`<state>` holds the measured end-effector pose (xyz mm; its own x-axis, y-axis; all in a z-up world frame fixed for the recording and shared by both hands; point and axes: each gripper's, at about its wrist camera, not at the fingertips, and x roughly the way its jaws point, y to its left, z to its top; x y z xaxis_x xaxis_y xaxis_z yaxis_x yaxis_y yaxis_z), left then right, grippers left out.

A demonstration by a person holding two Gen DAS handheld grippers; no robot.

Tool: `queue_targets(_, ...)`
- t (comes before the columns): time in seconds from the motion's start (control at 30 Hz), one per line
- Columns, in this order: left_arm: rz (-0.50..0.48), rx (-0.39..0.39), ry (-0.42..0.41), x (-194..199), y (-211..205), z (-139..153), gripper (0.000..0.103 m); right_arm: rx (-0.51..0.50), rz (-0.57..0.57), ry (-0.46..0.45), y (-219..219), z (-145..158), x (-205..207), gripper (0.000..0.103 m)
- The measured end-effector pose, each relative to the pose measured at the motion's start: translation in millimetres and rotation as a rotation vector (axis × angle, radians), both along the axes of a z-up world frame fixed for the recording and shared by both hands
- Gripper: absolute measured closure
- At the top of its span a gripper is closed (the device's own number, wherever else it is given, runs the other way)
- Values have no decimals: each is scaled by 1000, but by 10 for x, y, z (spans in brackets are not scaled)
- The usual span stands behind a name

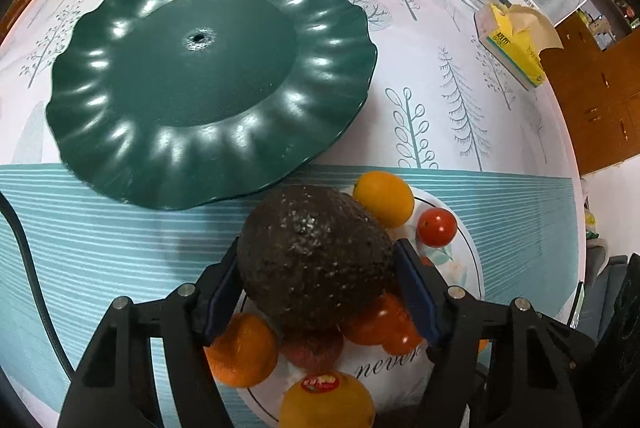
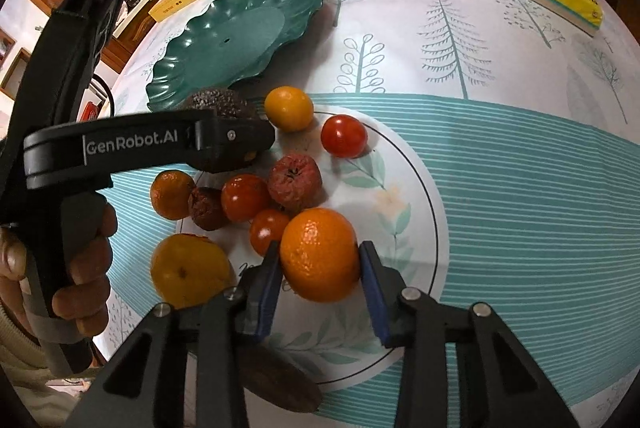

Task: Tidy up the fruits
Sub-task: 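Carry the avocado in the left gripper while the right gripper carries the orange to the green plate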

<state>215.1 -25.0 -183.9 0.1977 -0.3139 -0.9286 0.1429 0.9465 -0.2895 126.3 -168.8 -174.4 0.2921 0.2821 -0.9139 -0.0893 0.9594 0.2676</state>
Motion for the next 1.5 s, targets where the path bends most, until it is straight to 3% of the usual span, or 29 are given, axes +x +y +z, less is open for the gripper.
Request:
queue_targets(0.3,-54,12,-70,-246,169,615,33,-25,10,-44,86,303,-48,65)
queue_targets(0.5,-58,101,-139,-308,459,1082,33,-54,50,-117,209,793,40,65)
queue_targets(0.73,-31,155,-191,-61,810,1554,33,-50,85,-209,367,1464,510,65)
queue_targets(0.9,-3,200,-248,289,900,1693,33,-76,96,-255,529,1709,1011,65)
queue_targets(1.0,-5,209,-246,522,896,1541,33,-70,91,-224,614,1587,1393,65)
queue_targets(1.13,11,189,-189,767,869,1119,33,-64,51,-128,691,1061,1820,65)
queue_targets(1.33,23,214,-151,942,832,559,33,-97,58,-16,830,278,2061,65)
queue_targets(1.5,29,217,-125,1046,820,298,32,-98,68,20,851,-12,2110,64)
